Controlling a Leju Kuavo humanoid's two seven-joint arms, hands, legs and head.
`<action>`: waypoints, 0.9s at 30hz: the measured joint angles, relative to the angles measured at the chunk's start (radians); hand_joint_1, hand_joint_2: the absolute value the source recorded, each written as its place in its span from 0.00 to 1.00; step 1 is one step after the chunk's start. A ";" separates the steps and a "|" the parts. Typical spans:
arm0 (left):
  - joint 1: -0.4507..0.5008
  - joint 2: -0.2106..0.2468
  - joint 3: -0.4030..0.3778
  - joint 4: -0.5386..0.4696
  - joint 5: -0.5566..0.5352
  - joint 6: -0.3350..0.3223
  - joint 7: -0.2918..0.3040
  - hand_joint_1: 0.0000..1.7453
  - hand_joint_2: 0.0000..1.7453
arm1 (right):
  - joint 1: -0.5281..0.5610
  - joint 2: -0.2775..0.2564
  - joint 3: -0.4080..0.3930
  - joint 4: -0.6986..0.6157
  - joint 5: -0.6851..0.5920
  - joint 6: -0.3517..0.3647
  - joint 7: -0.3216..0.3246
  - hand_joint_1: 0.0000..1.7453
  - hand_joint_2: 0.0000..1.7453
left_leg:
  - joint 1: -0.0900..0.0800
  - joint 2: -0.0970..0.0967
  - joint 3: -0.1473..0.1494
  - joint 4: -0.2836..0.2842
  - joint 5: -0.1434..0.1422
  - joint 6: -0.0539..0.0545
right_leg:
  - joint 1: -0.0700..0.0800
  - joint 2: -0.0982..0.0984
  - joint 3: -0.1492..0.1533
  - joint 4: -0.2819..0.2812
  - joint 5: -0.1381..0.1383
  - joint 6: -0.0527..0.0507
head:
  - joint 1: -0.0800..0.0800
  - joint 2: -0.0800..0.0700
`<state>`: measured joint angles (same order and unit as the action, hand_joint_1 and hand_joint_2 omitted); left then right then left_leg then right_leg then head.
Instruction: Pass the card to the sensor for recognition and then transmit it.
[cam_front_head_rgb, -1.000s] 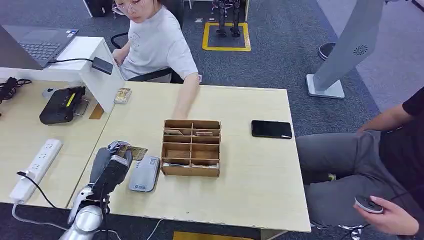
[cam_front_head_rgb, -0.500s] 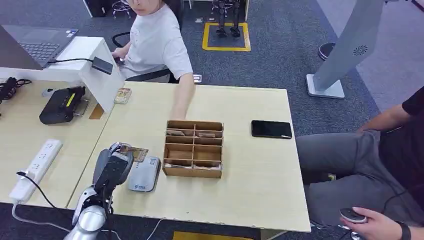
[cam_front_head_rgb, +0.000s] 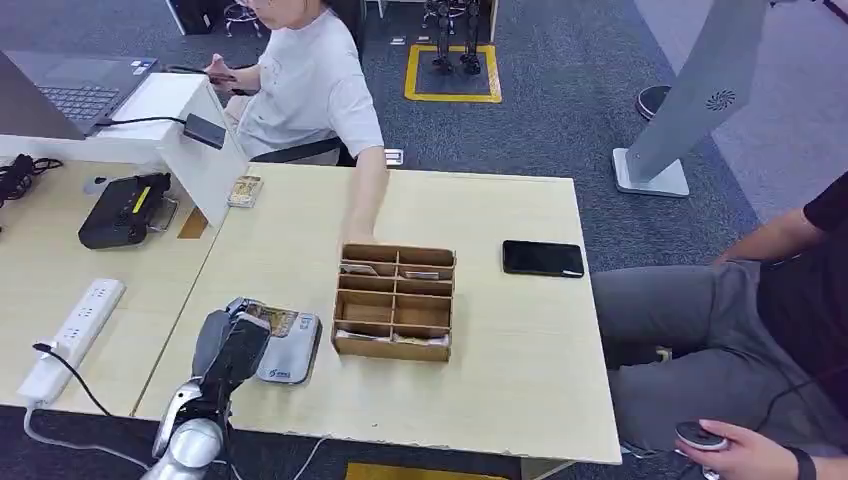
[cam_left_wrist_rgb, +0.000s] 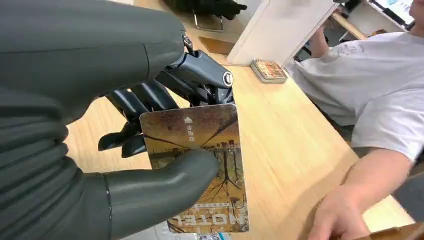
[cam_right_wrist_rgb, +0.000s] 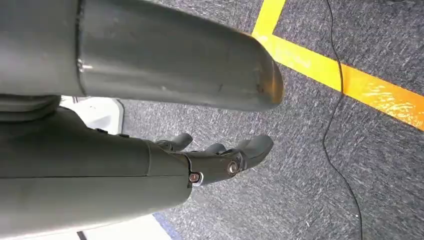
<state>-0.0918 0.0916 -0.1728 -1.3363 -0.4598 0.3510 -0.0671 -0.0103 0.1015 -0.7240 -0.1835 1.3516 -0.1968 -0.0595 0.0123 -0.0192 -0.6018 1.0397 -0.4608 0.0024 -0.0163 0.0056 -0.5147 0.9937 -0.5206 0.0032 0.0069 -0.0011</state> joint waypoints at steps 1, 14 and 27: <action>0.000 0.000 0.000 0.006 -0.022 0.005 0.009 1.00 1.00 | 0.000 0.000 0.000 0.000 0.002 0.000 0.000 0.00 0.00 | 0.000 0.000 0.000 0.000 0.000 0.000 | 0.000 0.000 0.000 0.000 0.000 0.000 | 0.000 0.000; 0.000 -0.008 0.008 0.086 -0.107 -0.031 0.035 1.00 1.00 | 0.000 0.000 0.000 0.000 0.010 0.004 0.000 0.00 0.00 | 0.000 0.000 0.000 0.000 0.000 0.000 | 0.000 0.000 0.001 0.000 0.000 0.000 | 0.000 0.000; -0.003 -0.017 0.015 0.121 -0.155 -0.049 0.053 1.00 1.00 | 0.000 0.000 0.000 0.000 0.018 0.012 0.000 0.00 0.00 | 0.000 0.000 0.000 0.000 0.000 0.000 | 0.000 0.000 0.001 0.000 0.000 0.000 | 0.000 0.000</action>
<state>-0.0945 0.0748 -0.1575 -1.2150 -0.6146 0.3017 -0.0145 -0.0106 0.1015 -0.7240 -0.1839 1.3699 -0.1850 -0.0599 0.0123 -0.0194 -0.6019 1.0396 -0.4606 0.0026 -0.0163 0.0052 -0.5133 0.9938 -0.5206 0.0032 0.0072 -0.0011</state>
